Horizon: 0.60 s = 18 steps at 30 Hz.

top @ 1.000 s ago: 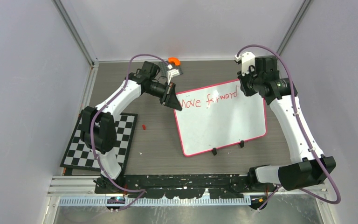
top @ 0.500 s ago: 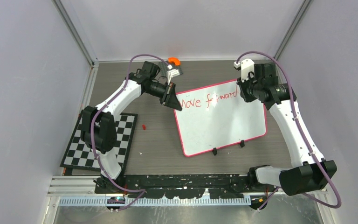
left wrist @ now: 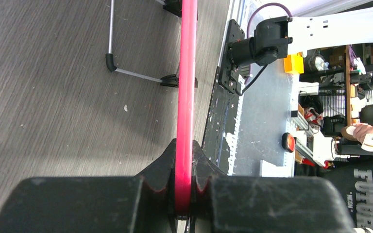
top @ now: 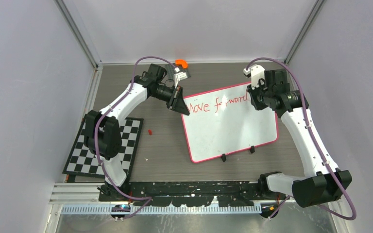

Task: Write a sentence on the whiteboard

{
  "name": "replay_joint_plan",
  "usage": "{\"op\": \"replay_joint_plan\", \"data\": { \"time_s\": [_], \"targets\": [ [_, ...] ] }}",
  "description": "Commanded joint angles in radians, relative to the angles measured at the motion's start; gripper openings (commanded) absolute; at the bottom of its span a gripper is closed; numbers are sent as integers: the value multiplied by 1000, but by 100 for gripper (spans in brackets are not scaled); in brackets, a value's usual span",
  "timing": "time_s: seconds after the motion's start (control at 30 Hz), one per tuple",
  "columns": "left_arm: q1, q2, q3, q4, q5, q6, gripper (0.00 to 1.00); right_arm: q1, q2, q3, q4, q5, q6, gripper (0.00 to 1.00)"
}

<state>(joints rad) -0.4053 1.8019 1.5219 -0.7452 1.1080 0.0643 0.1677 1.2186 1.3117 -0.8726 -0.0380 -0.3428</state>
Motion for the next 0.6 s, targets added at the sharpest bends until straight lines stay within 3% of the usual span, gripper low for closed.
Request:
{"op": "replay_joint_plan", "data": {
  "time_s": [0.0, 0.57],
  "targets": [
    [-12, 5, 14, 12, -27, 13, 0, -4, -20, 9, -10, 30, -16, 0],
    [-13, 13, 17, 23, -28, 0, 0, -2, -8, 131, -164, -67, -30, 0]
  ]
}}
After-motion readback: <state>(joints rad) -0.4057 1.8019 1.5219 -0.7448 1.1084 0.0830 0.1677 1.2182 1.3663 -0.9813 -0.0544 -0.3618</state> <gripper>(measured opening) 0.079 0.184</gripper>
